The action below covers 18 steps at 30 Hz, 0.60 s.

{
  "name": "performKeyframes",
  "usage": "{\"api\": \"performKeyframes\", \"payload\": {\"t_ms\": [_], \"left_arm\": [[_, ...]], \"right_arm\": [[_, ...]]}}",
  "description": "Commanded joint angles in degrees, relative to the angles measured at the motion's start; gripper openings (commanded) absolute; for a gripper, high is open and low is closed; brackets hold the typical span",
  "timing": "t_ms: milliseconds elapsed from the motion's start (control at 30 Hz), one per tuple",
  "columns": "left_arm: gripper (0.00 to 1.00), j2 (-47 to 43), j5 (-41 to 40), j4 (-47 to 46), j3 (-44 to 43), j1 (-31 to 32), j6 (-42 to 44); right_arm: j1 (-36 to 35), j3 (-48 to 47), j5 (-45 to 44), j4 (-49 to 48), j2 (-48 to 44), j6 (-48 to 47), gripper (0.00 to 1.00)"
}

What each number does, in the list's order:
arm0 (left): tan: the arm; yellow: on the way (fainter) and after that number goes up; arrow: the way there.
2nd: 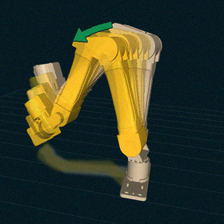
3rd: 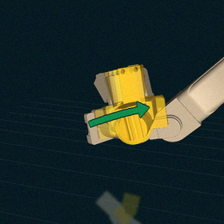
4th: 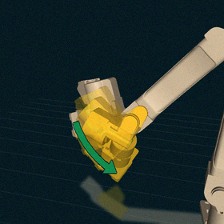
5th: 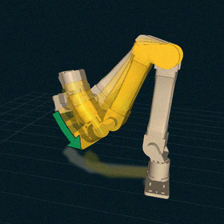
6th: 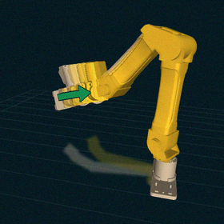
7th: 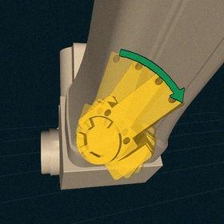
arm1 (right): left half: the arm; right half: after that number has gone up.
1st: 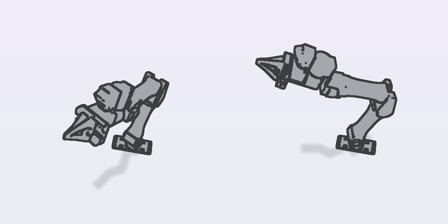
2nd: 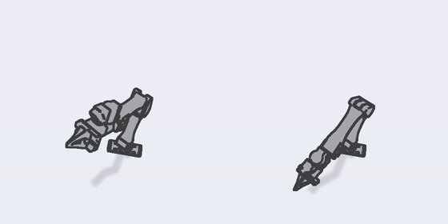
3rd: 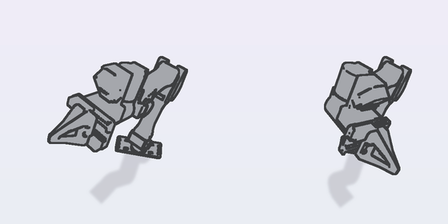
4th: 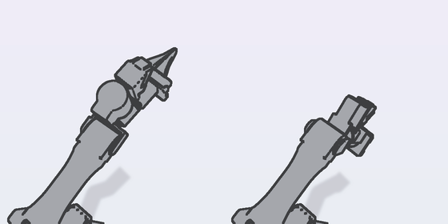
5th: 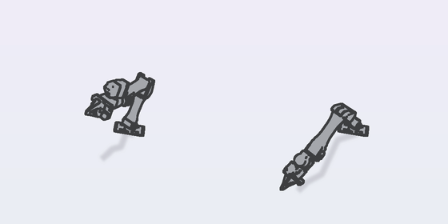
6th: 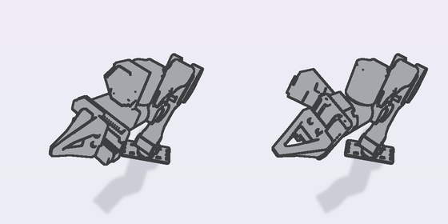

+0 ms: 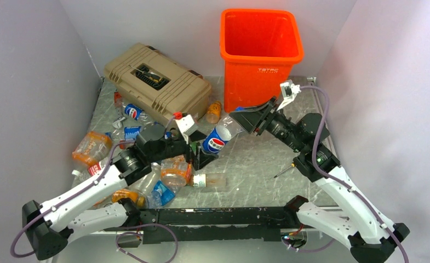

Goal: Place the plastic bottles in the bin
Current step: Place the plastic bottle in the trash bin.

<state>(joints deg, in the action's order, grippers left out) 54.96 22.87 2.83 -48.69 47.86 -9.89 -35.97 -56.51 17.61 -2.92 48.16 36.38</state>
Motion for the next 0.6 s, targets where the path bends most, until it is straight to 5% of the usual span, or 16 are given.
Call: {"api": "performKeyframes", "payload": {"t_ms": [0, 300, 567], "left_arm": [[0.99, -7.09, -19.48, -5.43, 3.26, -0.11, -3.10], [1.00, -10.06, -33.05, -3.87, 4.10, -0.05, -2.83], [0.98, -7.29, -33.48, -0.20, 2.01, -0.05, -2.38]], "right_arm": [[-0.25, -5.42, -3.99, 3.25, -4.16, -5.04, 0.00], [-0.25, -20.97, -28.90, 10.60, -6.67, -24.12, 0.00], [-0.29, -23.24, -41.26, -8.27, -0.51, -35.49, 0.00]]}}
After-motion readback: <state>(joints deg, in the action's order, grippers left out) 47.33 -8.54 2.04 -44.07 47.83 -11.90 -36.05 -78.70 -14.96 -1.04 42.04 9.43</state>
